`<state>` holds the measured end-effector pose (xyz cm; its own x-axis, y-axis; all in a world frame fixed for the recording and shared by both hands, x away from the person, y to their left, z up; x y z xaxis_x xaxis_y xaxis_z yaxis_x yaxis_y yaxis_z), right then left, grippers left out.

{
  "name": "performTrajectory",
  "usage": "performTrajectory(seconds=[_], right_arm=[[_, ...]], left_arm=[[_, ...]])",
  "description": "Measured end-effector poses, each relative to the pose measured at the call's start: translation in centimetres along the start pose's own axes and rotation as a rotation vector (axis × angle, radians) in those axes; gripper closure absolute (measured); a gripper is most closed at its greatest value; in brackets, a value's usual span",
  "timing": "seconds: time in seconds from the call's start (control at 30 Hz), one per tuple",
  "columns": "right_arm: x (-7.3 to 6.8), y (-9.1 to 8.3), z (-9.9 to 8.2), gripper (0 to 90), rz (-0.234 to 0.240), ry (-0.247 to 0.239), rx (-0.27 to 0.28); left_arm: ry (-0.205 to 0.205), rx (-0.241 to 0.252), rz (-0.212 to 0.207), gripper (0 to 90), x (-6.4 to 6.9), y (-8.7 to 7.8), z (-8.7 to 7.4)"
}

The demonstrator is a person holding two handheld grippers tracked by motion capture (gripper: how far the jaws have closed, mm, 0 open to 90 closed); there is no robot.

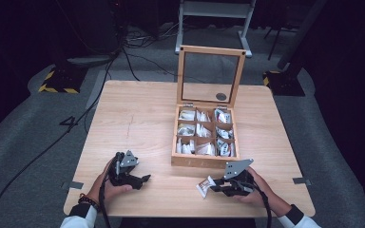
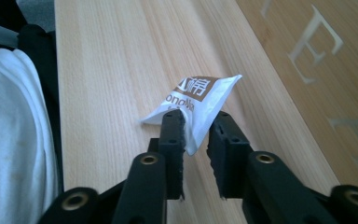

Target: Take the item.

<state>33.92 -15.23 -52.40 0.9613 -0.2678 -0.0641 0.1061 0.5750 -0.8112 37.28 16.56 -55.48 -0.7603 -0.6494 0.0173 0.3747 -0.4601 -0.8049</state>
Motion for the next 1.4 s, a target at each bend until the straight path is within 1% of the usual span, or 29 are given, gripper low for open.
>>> performTrajectory(seconds=[0.03,0.1,0.17,0.23,0.27,0.37,0.5,0.57,0.6,0.73,0.8,0.83,0.87,0.9,0.93,1.0,1.03,1.07,1.1,1.17,1.2,1.3,1.37,1.4], right_arm=[[0.1,0.0,-0.2,72.2,-0.005,0.011,-0.002],[0.3,-0.1,-0.6,66.4,-0.022,0.007,-0.014],[0.5,-0.2,-1.0,64.2,-0.038,0.014,-0.025],[0.7,-0.3,-1.3,56.8,-0.045,0.022,-0.026],[0.8,-0.3,-1.5,55.5,-0.054,0.03,-0.034],[1.0,-0.7,-1.9,49.5,-0.058,0.043,-0.022],[1.2,-1.5,-2.7,44.3,-0.073,0.065,0.003],[1.4,-1.8,-3.3,41.3,-0.091,0.068,-0.008],[1.6,-2.0,-3.8,39.7,-0.108,0.066,-0.018],[2.7,-2.6,-5.1,34.5,-0.148,0.101,-0.022],[3.3,-3.0,-5.9,32.4,-0.157,0.129,-0.021],[3.5,-3.2,-6.2,31.3,-0.168,0.133,-0.021],[4.0,-3.5,-6.5,30.2,-0.189,0.144,-0.02],[4.3,-3.9,-6.8,29.0,-0.195,0.169,-0.01],[4.5,-4.1,-6.9,28.4,-0.198,0.18,-0.006],[5.5,-4.8,-7.0,28.3,-0.233,0.206,-0.009],[6.0,-5.0,-7.0,28.2,-0.252,0.229,-0.003],[6.6,-5.3,-7.0,28.5,-0.274,0.235,0.005],[6.8,-5.4,-7.0,28.9,-0.284,0.236,0.006],[7.3,-5.7,-7.1,29.1,-0.295,0.248,0.016],[7.6,-5.8,-7.2,29.7,-0.305,0.248,0.018],[8.5,-6.3,-7.2,30.6,-0.335,0.26,0.043],[9.2,-6.8,-7.0,30.9,-0.359,0.274,0.066],[9.5,-7.1,-6.9,31.3,-0.364,0.284,0.079]], left_arm=[[0.0,0.0,0.0,14.5,0.0,0.0,0.0],[0.001,0.0,0.0,14.5,0.0,0.0,0.0],[0.0,0.0,0.0,14.5,0.0,0.0,0.0],[-0.001,0.0,0.001,14.5,0.0,0.0,0.0],[-0.001,-0.001,0.001,14.5,0.0,0.0,0.0],[-0.002,-0.001,0.002,14.5,0.0,0.0,0.0],[-0.004,0.0,0.005,14.6,0.0,0.0,0.0],[-0.007,0.001,0.008,14.6,0.0,0.0,0.0],[-0.008,0.0,0.009,14.5,0.0,0.0,0.0],[-0.022,0.0,0.016,14.7,0.1,0.0,0.0],[-0.026,-0.007,0.023,14.8,0.1,0.0,0.1],[-0.031,-0.016,0.022,14.7,0.2,0.0,0.1],[-0.034,-0.033,0.027,14.9,0.2,-0.1,0.1],[-0.032,-0.043,0.033,15.2,0.2,-0.1,0.2],[-0.027,-0.053,0.032,15.2,0.2,-0.2,0.2],[-0.015,-0.055,0.018,15.9,0.1,-0.2,0.2],[-0.015,-0.053,0.01,15.9,0.1,-0.2,0.2],[-0.02,-0.051,0.009,17.0,0.0,-0.2,0.3],[-0.025,-0.053,0.006,17.8,0.0,-0.2,0.4],[-0.017,-0.046,0.006,18.0,-0.1,-0.3,0.7],[-0.004,-0.039,0.008,18.3,-0.2,-0.3,1.0],[0.0,-0.007,0.001,19.8,-0.4,-0.5,2.0],[0.001,0.001,-0.002,19.7,-0.7,-0.5,2.5],[-0.002,0.011,-0.01,19.7,-0.8,-0.6,2.9]])
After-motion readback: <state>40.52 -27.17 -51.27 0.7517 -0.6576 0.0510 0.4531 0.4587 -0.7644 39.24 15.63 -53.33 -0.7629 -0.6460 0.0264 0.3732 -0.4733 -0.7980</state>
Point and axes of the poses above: each handheld gripper's, and its own axes: y roughly forward along the jaws, z roughly out of its top, x roughly to its right, the point moved 7 cm from there along y, roughly forward along the jaws, and after that the axes turned 7 degrees about -x, right-handed, at the moved point
